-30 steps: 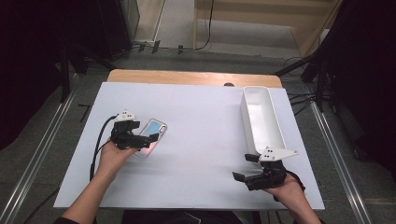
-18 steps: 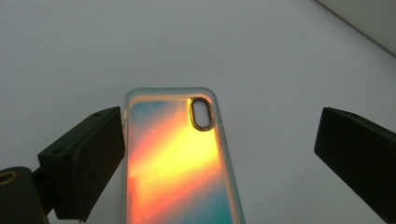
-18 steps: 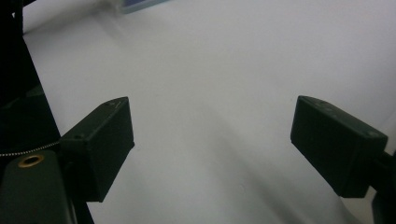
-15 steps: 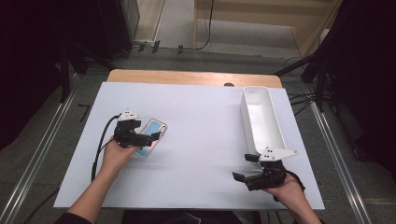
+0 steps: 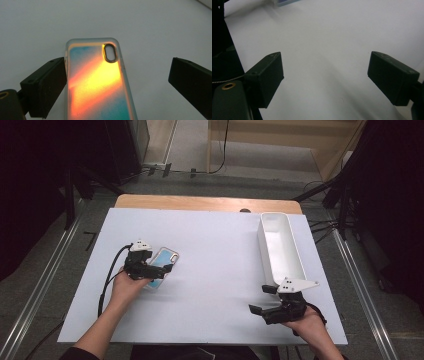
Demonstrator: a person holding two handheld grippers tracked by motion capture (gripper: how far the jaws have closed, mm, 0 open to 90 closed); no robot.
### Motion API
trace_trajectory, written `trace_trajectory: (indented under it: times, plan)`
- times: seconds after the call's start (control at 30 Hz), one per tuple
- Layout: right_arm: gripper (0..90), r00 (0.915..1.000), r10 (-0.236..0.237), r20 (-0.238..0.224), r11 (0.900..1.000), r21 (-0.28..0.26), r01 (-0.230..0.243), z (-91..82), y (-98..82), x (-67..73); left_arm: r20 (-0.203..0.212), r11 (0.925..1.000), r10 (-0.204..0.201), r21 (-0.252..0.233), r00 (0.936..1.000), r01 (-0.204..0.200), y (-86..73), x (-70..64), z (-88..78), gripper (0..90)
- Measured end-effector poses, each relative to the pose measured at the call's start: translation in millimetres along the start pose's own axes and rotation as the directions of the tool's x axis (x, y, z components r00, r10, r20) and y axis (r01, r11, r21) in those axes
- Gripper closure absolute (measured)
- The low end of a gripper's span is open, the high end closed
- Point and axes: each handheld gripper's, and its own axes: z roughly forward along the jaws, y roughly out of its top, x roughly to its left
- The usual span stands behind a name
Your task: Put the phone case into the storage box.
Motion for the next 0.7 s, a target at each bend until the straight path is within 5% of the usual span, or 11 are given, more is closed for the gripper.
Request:
trace_trajectory:
  times: [0.2, 0.53, 0.7]
  plan:
    - [12.1, 1.0000, 0.000, 0.000, 1.000, 0.000, 0.000, 0.1, 0.0, 0.4, -0.021, 0.9997, 0.019, 0.013, 0.9996, -0.019, -4.4, -1.3, 5.2, 1.6]
    - [12.1, 1.0000, -0.001, -0.001, 1.000, 0.001, 0.001, 0.0, 0.0, 0.4, -0.046, 0.9998, -0.004, 0.021, 0.9989, 0.005, -13.1, 1.3, 12.6, 1.6]
    - [12.1, 1.0000, -0.004, -0.002, 1.000, 0.000, 0.004, 0.3, 0.0, 0.7, -0.075, 0.9987, 0.023, 0.046, 0.9969, -0.020, -17.0, 3.0, 17.1, 1.5]
